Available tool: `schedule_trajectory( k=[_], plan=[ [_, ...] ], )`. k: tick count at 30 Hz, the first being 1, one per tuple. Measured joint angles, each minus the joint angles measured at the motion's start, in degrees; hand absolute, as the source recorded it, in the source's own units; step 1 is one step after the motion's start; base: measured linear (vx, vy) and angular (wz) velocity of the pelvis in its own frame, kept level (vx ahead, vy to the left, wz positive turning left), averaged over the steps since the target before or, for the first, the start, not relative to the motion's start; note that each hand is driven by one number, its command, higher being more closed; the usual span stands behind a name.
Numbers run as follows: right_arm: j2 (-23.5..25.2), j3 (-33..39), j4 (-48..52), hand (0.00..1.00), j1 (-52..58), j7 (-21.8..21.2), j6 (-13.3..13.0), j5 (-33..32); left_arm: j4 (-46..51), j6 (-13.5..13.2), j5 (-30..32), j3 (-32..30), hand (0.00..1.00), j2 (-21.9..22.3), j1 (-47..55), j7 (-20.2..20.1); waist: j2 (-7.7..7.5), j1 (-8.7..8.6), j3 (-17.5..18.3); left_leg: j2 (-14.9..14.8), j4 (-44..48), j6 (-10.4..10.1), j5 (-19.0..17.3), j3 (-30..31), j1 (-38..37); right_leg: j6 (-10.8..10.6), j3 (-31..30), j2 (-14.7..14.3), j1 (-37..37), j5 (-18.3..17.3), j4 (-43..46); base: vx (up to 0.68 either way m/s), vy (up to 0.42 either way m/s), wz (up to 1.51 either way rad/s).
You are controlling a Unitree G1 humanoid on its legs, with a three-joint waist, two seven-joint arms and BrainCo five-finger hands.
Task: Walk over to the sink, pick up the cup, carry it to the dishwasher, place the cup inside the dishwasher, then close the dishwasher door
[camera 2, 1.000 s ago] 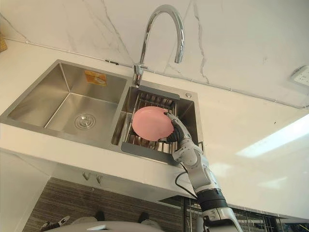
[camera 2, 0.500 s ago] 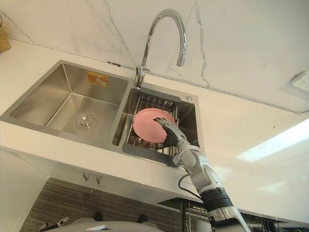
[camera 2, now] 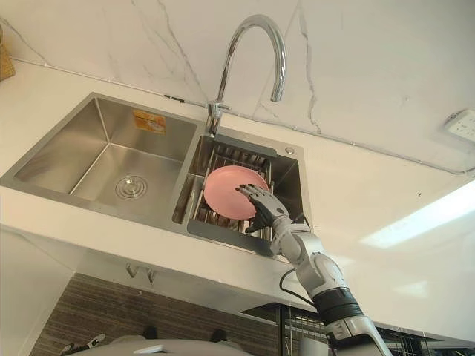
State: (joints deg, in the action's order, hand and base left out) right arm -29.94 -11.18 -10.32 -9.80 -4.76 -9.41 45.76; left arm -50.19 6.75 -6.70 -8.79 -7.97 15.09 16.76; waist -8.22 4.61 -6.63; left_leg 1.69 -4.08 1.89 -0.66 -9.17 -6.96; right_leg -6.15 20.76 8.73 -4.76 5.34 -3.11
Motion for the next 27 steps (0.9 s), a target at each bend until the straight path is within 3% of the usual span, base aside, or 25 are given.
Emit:
schedule_trajectory(
  k=[7, 16, 21, 27],
  plan=[
    [0.0, -2.5, -4.6, 0.00, -1.2, 1.0, 5.4, 4.9, 0.0, 0.0, 0.0, 0.5, 0.00, 0.0, 0.0, 0.0, 0.33, 0.26, -0.2, 0.0, 1.0, 0.0, -0.2, 0.7, 0.7, 0.0, 0.3, 0.1, 0.0, 0.0, 0.0, -0.01, 0.000, 0.03],
    [0.0, -4.4, -10.1, 0.00, -5.2, 3.2, 7.2, 6.5, 0.0, 0.6, -0.4, 2.2, 0.00, -0.5, -0.2, -0.1, 0.94, 1.43, -0.5, 0.0, 1.3, -0.1, -0.3, 1.5, 0.9, 0.1, 0.8, 0.0, -0.1, 0.0, 0.1, -0.01, -0.002, 0.02],
    [0.1, -5.6, -18.6, 0.00, -9.8, 9.2, 9.2, 6.3, 0.0, 0.8, -0.3, 2.7, 0.00, -0.5, -0.3, -0.5, 1.18, 2.50, -0.7, 0.3, 0.9, 0.1, 0.4, 3.2, 0.9, 0.1, 2.3, 0.3, -0.9, -0.1, 0.1, -0.01, 0.003, 0.18],
    [1.7, -6.7, -21.4, 0.00, -11.7, 14.1, 9.6, 6.3, 0.0, 0.9, 0.2, 4.6, 0.00, -0.7, -0.4, -0.9, 1.53, 3.35, -1.0, 0.4, -0.3, 0.0, 1.4, 4.5, 0.7, 0.2, 3.6, 0.3, -1.3, -0.3, 0.1, -0.01, -0.007, 0.12]
  ],
)
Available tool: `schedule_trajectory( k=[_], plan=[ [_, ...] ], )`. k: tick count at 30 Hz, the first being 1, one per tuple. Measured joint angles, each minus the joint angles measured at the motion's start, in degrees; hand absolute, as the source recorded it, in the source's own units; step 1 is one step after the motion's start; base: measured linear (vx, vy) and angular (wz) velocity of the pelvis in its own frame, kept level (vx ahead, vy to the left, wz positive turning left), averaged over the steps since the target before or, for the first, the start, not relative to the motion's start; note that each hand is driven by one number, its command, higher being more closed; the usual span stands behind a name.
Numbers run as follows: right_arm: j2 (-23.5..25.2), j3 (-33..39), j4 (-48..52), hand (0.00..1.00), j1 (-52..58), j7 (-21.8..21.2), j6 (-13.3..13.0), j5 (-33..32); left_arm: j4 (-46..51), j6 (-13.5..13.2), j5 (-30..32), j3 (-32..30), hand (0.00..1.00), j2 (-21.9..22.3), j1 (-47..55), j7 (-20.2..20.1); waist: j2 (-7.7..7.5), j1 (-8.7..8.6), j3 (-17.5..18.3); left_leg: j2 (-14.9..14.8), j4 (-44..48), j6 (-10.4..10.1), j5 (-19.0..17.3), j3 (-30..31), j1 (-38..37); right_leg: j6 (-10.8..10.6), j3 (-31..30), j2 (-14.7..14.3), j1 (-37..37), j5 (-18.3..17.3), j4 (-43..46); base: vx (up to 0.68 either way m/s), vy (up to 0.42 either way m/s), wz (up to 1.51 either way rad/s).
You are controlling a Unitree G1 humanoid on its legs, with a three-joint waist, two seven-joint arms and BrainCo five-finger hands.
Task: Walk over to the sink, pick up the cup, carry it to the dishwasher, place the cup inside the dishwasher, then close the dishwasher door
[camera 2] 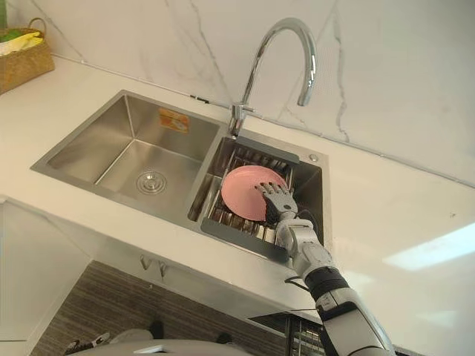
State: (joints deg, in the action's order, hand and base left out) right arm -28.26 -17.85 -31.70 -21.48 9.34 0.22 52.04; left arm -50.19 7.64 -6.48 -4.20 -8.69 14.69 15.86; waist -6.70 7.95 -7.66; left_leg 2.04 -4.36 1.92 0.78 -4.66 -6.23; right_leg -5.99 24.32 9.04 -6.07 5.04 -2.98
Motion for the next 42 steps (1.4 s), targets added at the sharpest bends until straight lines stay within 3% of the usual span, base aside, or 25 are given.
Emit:
schedule_trajectory(
  k=[7, 11, 20, 26, 32, 38, 42],
  plan=[
    [3.5, -0.4, -5.1, 0.00, -1.5, 4.8, 0.3, -1.2, 0.0, 0.0, 1.2, 0.5, 0.00, -0.1, -0.5, -0.1, 0.09, 1.33, -0.2, 0.0, -0.1, -0.2, -0.1, 0.0, -0.4, 0.3, 0.0, 0.0, -0.3, -0.2, 0.3, -0.01, 0.001, 0.02],
    [3.8, -1.8, -5.9, 0.00, -1.8, 8.6, -0.1, -4.6, -0.3, 0.0, 1.4, 2.1, 0.00, -0.4, -0.3, -0.1, 0.28, 1.37, -0.8, -0.1, -0.4, -0.3, -0.2, 0.1, -0.8, 0.4, 0.1, 0.0, -1.3, -0.8, 0.3, -0.03, -0.001, 0.04],
    [5.6, -2.3, -7.5, 0.00, -1.8, 13.0, -1.3, -4.6, -0.3, -0.2, 2.3, 2.1, 0.00, -0.7, -0.5, -0.1, -0.31, 1.41, -1.4, -0.2, -0.4, -0.3, -0.2, 0.2, -1.4, 0.1, 0.1, -0.2, -1.8, -1.0, 0.5, 0.01, -0.002, 0.00],
    [5.7, -2.1, -7.4, 0.00, -1.8, 19.0, -1.2, -4.5, -0.3, -0.7, 2.3, 2.1, 0.00, -0.8, -0.5, -0.1, -0.26, 1.62, -2.0, -0.4, -0.5, -0.8, -0.5, 0.1, -1.5, 0.1, 0.1, -0.2, -1.8, -1.1, 0.8, 0.00, 0.000, 0.00],
    [5.7, -2.1, -7.3, 0.00, -1.8, 20.1, -0.9, -4.4, -0.3, -0.9, 2.4, 2.1, 0.00, -0.8, -0.4, -0.1, -0.08, 1.72, -2.2, -0.4, -0.5, -0.8, -0.6, 0.1, -1.5, 0.4, 0.1, -0.3, -1.8, -1.5, 0.8, 0.00, 0.000, 0.00],
    [5.8, -0.9, -5.8, 0.00, -1.8, 24.4, 0.1, -4.7, -0.3, -1.3, 3.1, 2.1, 0.00, -0.7, -0.5, -0.1, 0.25, 1.78, -2.7, -0.4, -0.5, -0.8, -0.6, 0.0, -1.4, 0.4, 0.1, -0.3, -1.7, -1.6, 0.8, 0.00, 0.000, 0.00],
    [6.3, 0.3, -2.7, 0.00, -1.9, 25.9, -0.8, -4.3, -0.3, -1.3, 3.3, 2.1, 0.00, -0.3, -0.4, -0.1, 0.69, 1.82, -3.2, -0.4, -0.4, -0.7, -0.6, -0.2, -1.4, 0.0, 0.0, -0.3, -1.7, -1.3, 0.7, 0.00, 0.000, 0.00]
  ],
)
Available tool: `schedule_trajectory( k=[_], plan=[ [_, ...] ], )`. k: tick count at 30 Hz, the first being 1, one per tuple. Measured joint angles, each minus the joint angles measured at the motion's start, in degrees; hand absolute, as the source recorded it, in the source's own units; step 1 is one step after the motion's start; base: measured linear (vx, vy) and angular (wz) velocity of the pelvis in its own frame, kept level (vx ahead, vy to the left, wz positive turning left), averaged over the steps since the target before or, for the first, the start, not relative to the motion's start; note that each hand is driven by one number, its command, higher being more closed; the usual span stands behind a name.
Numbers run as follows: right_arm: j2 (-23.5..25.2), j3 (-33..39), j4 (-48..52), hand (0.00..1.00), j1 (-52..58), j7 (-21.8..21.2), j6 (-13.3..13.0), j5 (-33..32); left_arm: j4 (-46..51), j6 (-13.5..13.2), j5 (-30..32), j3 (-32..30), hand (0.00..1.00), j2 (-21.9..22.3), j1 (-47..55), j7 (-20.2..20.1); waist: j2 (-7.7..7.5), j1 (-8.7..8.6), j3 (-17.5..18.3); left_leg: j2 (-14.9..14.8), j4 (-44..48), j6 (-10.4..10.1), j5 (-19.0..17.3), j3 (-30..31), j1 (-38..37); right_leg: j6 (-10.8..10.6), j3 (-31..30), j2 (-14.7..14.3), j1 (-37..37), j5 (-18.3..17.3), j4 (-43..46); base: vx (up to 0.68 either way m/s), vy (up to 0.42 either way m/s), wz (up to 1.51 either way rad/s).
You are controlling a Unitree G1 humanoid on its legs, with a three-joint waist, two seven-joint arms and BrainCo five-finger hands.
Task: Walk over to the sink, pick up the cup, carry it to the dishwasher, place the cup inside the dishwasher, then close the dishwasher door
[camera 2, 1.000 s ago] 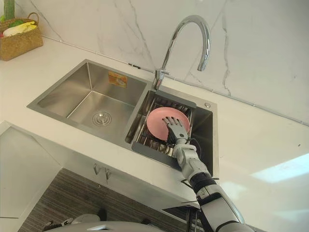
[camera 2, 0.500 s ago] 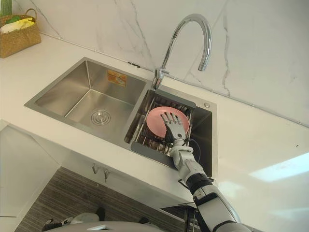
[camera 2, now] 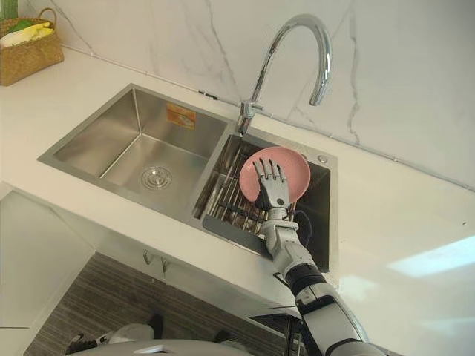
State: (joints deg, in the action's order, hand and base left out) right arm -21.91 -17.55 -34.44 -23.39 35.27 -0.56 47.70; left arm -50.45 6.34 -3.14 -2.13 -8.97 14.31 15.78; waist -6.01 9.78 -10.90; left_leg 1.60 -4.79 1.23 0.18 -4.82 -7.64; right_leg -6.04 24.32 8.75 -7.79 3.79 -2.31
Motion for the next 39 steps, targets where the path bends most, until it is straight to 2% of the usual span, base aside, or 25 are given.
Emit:
schedule_trajectory(
  k=[3, 7, 12, 14, 17, 20, 22, 25, 28, 29, 34, 39],
  plan=[
    [0.1, 0.0, 0.0, 0.00, -0.5, 0.2, -0.8, -0.1, 0.0, 0.0, 0.0, 0.0, 0.00, 0.0, -0.1, 0.0, 0.09, 0.04, -0.1, -0.1, 0.2, 0.2, 0.1, 0.0, -0.4, 0.0, -0.1, -0.1, -0.1, 0.1, 0.0, 0.00, 0.000, -0.02],
    [0.7, -0.2, 0.0, 0.00, -1.6, -0.4, -0.5, -0.1, 0.0, 0.0, 0.0, 0.0, 0.00, 0.0, -0.1, -0.1, 0.10, -0.01, -0.1, 0.0, 0.3, 0.3, 0.2, 0.0, -0.5, 0.1, -0.1, -0.1, -0.1, 0.3, -0.4, 0.00, 0.000, -0.01],
    [1.0, -0.3, -0.2, 0.00, -2.2, -3.9, 0.7, -0.7, 0.2, 0.0, 0.0, 0.1, 0.00, 0.0, 0.0, -0.4, 0.11, 0.72, -0.1, 0.0, 0.3, 0.3, 0.2, 0.2, -0.5, 0.1, 0.1, -0.1, -0.1, 0.3, -0.4, 0.00, 0.000, 0.00],
    [1.0, -0.4, -0.2, 0.00, -2.2, -4.0, 0.7, -2.9, 0.2, 0.0, 0.0, 0.1, 0.00, 0.0, 0.0, -0.4, 0.12, 0.90, -0.1, 0.0, 0.3, 0.3, 0.2, 0.3, -0.5, 0.1, 0.1, -0.1, -0.1, 0.3, -0.3, 0.00, 0.000, 0.00],
    [1.1, -0.4, -0.2, 0.00, -2.7, -5.2, 0.3, -9.9, 0.2, 0.1, 0.0, 0.1, 0.00, 0.1, 0.2, -0.4, 0.17, 0.90, -0.1, 0.0, 0.3, 0.4, 0.3, 0.3, -0.5, 0.1, 0.2, 0.0, -0.1, 0.3, 0.0, 0.00, 0.000, 0.03],
    [1.5, 0.2, 0.0, 0.00, -2.8, -6.5, -1.4, -18.9, 0.2, 0.2, 0.0, 0.0, 0.00, 0.3, 0.4, -0.4, 0.23, 0.72, -0.1, 0.0, 0.3, 0.4, 0.3, 0.2, -0.5, 0.1, 0.2, 0.1, -0.1, 0.3, 0.1, 0.00, 0.000, 0.00],
    [2.5, 2.7, 4.5, 0.00, -0.8, -8.3, -4.3, -25.7, 0.2, 0.2, 0.0, -0.1, 0.00, 0.5, 0.8, -0.4, 0.40, 0.26, -0.2, 0.0, 0.3, 0.4, 0.3, 0.0, -0.5, 0.1, 0.1, 0.1, 0.0, 0.3, 0.1, 0.00, 0.000, 0.00],
    [3.5, 5.4, 11.6, 0.00, 2.6, -11.7, -8.3, -29.7, 0.2, 0.3, 0.2, -0.2, 0.00, 0.7, 1.3, -0.5, 0.60, -0.91, -0.3, 0.0, 0.3, 0.4, 0.3, -0.7, -0.8, 0.1, -0.6, 0.0, 0.0, 0.3, 0.1, 0.00, 0.000, -0.09],
    [3.4, 6.7, 13.7, 0.00, 5.1, -15.8, -10.6, -29.3, 0.2, 0.3, 1.1, -0.3, 0.00, 0.7, 1.4, -1.1, 0.64, -1.24, -0.2, -0.2, 0.3, 0.3, 0.0, -1.9, -1.4, 0.1, -1.8, -0.2, 0.0, 0.4, 0.1, 0.00, -0.001, -0.24],
    [3.2, 7.1, 13.7, 0.00, 5.8, -17.8, -10.9, -29.3, 0.2, 0.3, 1.1, -0.3, 0.00, 0.7, 1.4, -1.1, 0.66, -1.86, -0.2, -0.2, 0.3, 0.3, -0.2, -2.3, -1.4, 0.1, -2.1, -0.2, 0.0, 0.4, 0.0, -0.02, 0.006, -0.18],
    [1.4, 7.5, 14.1, 0.00, 8.0, -24.2, -10.8, -29.1, 0.2, 0.3, 1.0, -0.2, 0.00, 0.6, 1.2, -1.1, 0.91, -3.17, 0.3, -0.3, 0.3, 0.1, -0.8, -4.5, -1.4, 0.1, -3.8, -0.3, 1.0, 0.6, 0.0, -0.01, 0.013, -0.21],
    [-0.1, 9.3, 13.7, 0.00, 8.6, -25.4, -10.2, -23.5, 0.2, 0.4, 0.9, 0.0, 0.00, 0.4, 0.9, -1.0, 0.77, -3.68, 0.8, -0.3, 0.3, 0.3, -1.0, -4.9, -1.6, 0.0, -4.8, -0.4, 1.1, 0.8, -0.1, 0.01, 0.005, -0.07]
  ],
)
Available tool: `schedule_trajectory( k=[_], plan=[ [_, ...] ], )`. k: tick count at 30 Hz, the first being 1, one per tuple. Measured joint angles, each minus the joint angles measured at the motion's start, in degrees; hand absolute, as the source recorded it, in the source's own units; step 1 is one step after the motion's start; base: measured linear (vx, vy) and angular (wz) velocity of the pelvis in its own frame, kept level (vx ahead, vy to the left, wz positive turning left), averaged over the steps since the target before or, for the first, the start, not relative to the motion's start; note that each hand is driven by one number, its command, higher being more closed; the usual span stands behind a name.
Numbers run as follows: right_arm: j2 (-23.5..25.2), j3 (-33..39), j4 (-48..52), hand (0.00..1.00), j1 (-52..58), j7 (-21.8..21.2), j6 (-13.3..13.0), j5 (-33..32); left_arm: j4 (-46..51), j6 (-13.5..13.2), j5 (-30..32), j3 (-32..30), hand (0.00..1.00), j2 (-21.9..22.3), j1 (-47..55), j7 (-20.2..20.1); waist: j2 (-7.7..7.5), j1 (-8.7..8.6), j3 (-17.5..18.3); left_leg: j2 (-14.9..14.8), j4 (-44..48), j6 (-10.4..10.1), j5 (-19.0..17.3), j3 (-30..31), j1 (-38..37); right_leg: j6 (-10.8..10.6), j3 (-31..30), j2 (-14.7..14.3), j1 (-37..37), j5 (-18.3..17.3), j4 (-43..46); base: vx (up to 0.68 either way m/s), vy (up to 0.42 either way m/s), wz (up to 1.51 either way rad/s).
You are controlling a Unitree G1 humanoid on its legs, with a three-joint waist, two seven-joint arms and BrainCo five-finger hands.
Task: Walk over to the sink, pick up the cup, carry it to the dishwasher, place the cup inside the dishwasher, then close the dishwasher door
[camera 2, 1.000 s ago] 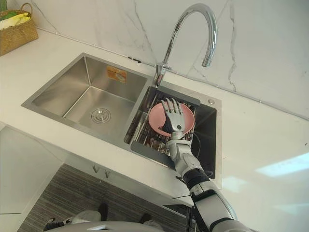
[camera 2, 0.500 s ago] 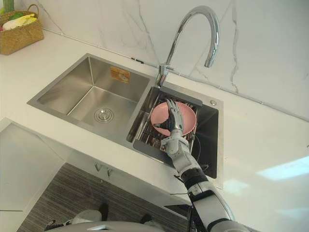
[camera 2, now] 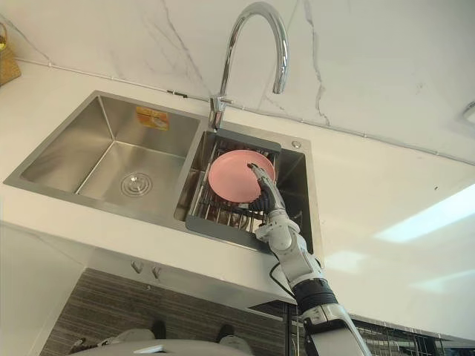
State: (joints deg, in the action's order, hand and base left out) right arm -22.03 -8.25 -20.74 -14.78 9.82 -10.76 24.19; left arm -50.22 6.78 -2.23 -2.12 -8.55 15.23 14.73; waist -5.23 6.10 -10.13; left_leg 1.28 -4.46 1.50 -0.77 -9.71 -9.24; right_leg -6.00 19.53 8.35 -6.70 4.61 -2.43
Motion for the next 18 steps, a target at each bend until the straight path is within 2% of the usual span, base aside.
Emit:
schedule_trajectory(
  k=[9, 14, 18],
  plan=[
    [-1.8, -0.4, -0.5, 0.00, 0.0, 3.7, 2.2, 14.8, 0.0, 0.9, -1.1, 0.0, 0.00, -0.6, 0.0, 0.0, -0.43, 0.30, 0.7, -0.1, 0.0, 0.0, 0.0, 0.1, -0.2, 0.1, 0.1, -0.1, 0.0, 0.2, -0.3, 0.00, 0.000, 0.00],
    [-3.7, -3.2, -0.8, 0.00, -0.3, 4.2, 3.4, 19.0, -0.2, 0.9, -1.2, 0.0, 0.00, -0.7, 0.1, 0.0, -0.81, 0.55, 0.9, 0.0, 0.0, 0.0, 0.0, 0.4, 0.2, 0.1, 0.3, -0.1, 0.0, 0.2, -0.3, -0.03, -0.003, 0.01],
    [-4.7, -5.0, -3.6, 0.00, -1.9, 4.1, 3.6, 20.1, -0.3, 0.9, -1.5, 0.0, 0.00, -0.7, 0.0, 0.0, -1.05, 0.86, 1.1, 0.2, 0.0, 0.2, 0.2, 1.4, 0.5, 0.0, 1.4, 0.1, 0.0, 0.2, -0.3, 0.00, -0.001, 0.07]
  ],
)
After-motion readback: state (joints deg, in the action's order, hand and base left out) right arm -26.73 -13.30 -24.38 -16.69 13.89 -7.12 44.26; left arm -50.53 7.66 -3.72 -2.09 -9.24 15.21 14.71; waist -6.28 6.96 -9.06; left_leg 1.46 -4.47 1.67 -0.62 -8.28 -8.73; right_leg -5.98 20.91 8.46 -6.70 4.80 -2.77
